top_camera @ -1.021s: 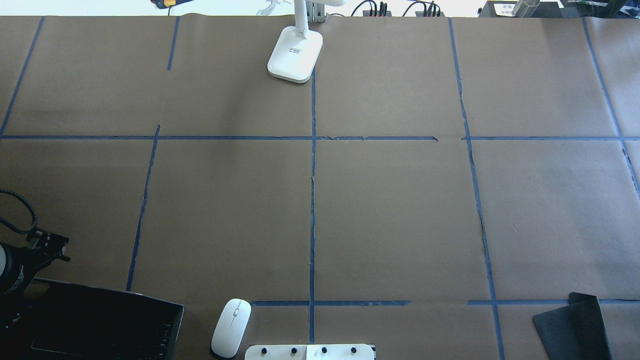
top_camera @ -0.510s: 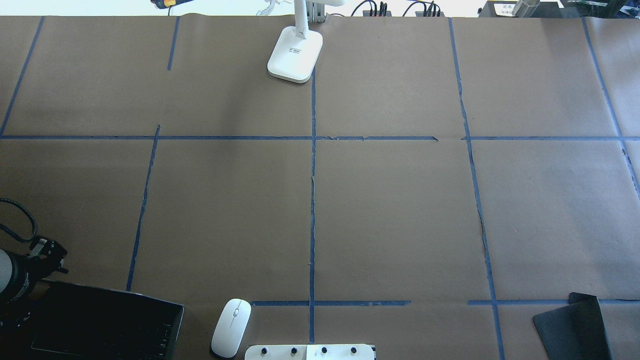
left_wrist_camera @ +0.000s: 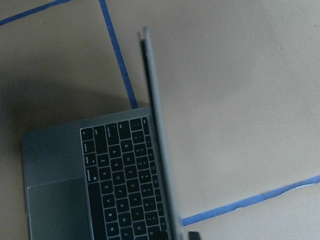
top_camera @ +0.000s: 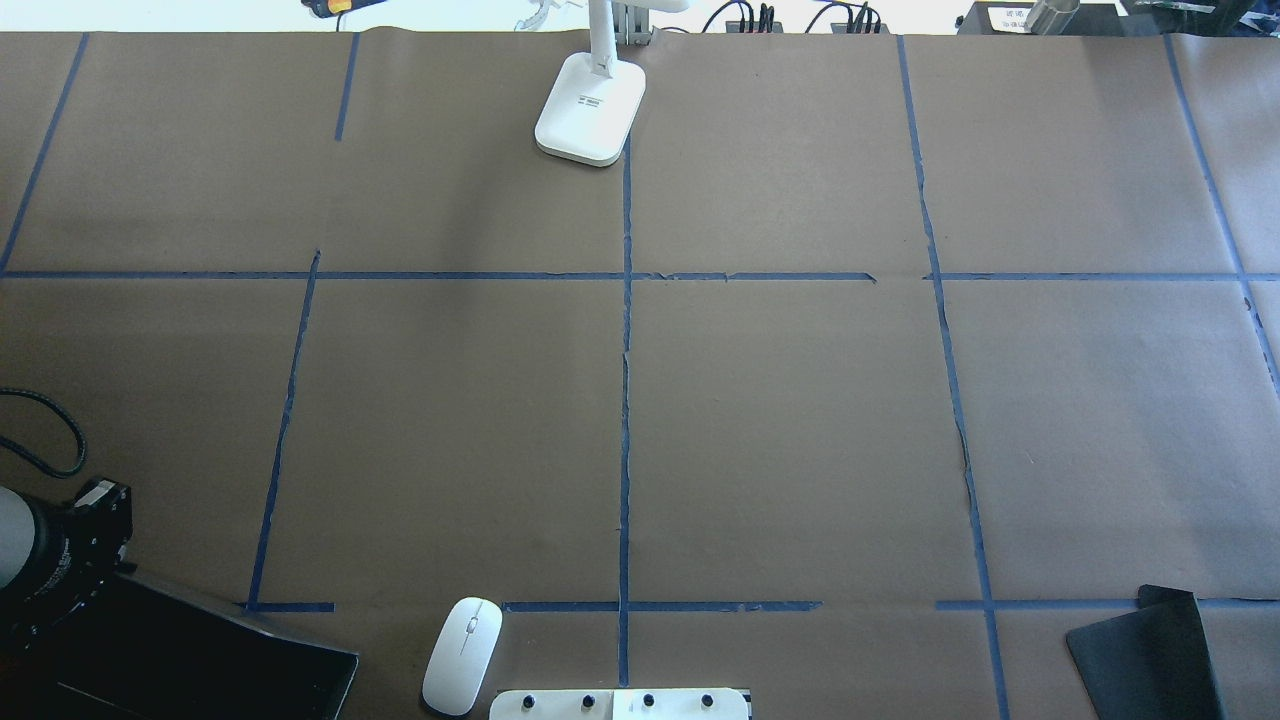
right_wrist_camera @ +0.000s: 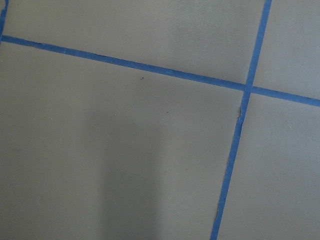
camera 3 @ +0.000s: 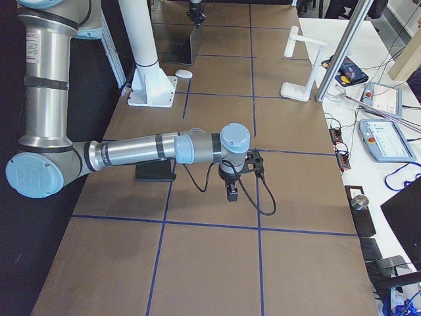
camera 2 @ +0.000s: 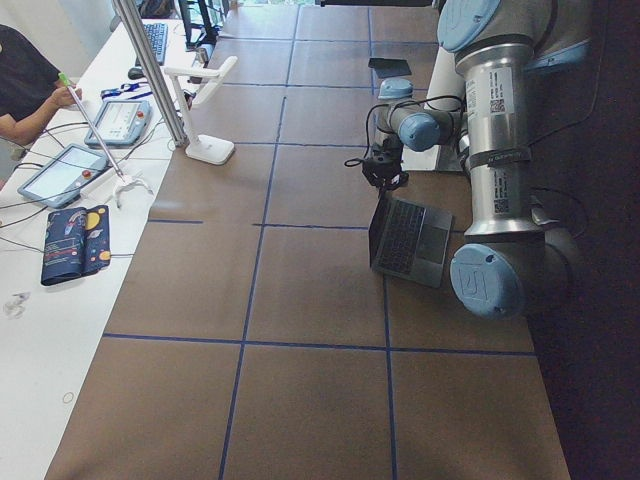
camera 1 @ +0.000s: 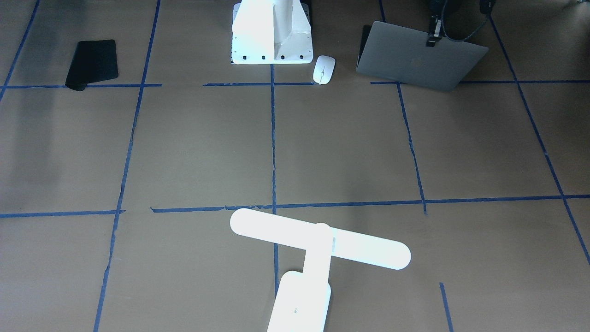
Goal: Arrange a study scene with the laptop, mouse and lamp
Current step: 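Grasp the laptop lid with the left gripper and carry it to table center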
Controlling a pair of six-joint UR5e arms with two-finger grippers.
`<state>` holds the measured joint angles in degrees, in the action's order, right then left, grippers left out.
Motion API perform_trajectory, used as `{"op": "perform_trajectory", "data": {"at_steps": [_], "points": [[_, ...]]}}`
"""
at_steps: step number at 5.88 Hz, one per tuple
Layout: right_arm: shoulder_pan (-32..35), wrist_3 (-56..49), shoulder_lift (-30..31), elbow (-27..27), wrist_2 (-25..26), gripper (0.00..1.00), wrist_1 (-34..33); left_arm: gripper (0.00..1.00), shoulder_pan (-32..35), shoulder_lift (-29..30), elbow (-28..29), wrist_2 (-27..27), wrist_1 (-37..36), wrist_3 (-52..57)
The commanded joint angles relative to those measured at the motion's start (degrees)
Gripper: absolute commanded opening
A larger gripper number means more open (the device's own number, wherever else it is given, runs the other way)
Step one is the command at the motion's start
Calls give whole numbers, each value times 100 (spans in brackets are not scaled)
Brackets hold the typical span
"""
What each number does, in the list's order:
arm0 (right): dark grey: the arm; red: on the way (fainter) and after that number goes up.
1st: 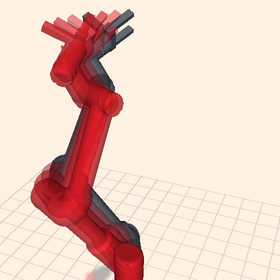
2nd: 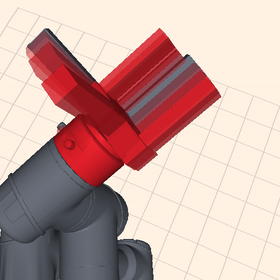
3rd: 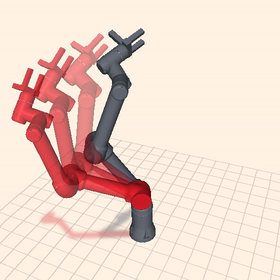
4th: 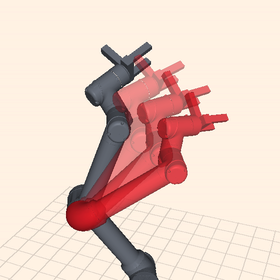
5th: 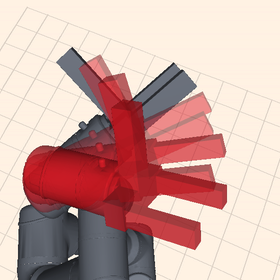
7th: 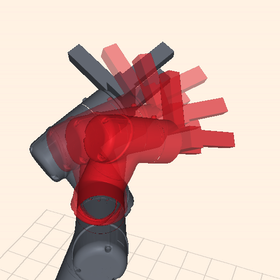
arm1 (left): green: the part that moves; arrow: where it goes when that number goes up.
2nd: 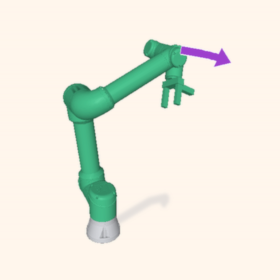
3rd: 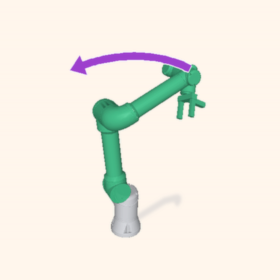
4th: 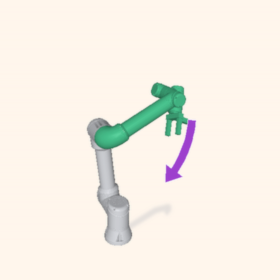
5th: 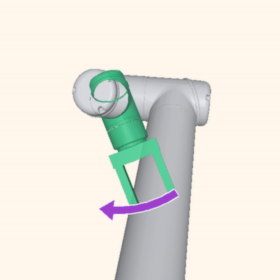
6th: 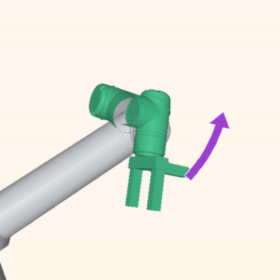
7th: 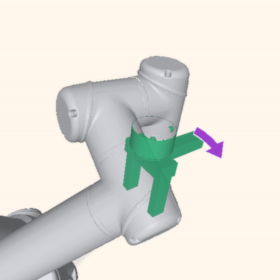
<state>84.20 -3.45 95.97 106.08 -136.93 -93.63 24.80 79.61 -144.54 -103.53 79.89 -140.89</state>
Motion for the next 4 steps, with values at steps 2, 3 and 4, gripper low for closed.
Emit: {"op": "perform_trajectory", "data": {"at_steps": [2, 3, 4], "points": [[0, -7, -8, -9, -78, 100, 2, 0, 1153, 712, 249, -18, -44, 693], [-17, -15, -17, -35, -123, 100, 2, 0, 1828, 1402, 808, -132, -157, 851], [-26, -15, -43, -35, -123, 100, 2, 0, 2052, 2331, 1614, -655, -419, 1418]]}}
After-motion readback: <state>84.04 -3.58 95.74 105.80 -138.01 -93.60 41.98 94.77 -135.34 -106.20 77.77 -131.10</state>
